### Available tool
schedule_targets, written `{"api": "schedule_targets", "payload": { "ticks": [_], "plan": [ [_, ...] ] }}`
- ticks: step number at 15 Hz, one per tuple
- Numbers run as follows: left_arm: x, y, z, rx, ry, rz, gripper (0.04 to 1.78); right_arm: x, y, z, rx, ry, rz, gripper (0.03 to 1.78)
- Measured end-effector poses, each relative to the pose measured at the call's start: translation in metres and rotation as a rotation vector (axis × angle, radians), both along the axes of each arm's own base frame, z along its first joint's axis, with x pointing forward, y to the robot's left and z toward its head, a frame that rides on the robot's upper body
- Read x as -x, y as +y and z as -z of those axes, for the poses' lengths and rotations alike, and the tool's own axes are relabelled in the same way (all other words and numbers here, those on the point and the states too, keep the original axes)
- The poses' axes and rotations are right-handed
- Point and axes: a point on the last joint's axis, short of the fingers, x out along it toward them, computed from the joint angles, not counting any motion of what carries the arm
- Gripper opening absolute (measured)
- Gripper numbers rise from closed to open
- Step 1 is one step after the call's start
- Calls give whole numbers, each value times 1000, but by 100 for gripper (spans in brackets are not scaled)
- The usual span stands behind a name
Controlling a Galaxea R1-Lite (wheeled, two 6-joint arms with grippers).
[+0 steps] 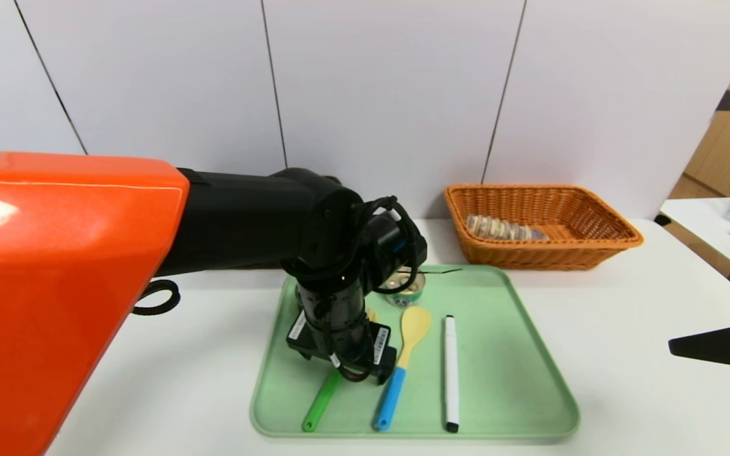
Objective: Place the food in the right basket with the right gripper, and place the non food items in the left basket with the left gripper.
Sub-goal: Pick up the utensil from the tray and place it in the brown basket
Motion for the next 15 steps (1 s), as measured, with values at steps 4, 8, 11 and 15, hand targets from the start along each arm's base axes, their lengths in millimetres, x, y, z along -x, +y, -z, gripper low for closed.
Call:
{"api": "schedule_targets", "payload": {
  "ticks": [4,8,11,15],
  "plan": [
    [-1,-1,2,-1,3,-2,169,2,-1,0,0,-2,-1,170],
    [-2,-2,4,-2,8,-2,111,2,-1,0,-1,-4,-1,170],
    [-2,-1,5,-6,13,-2,80,3,-1,1,-1,-3,-1,170],
    [-2,-1,6,-9,15,-2,12,3,-1,0,-2,-6,-2,170]
  ]
}}
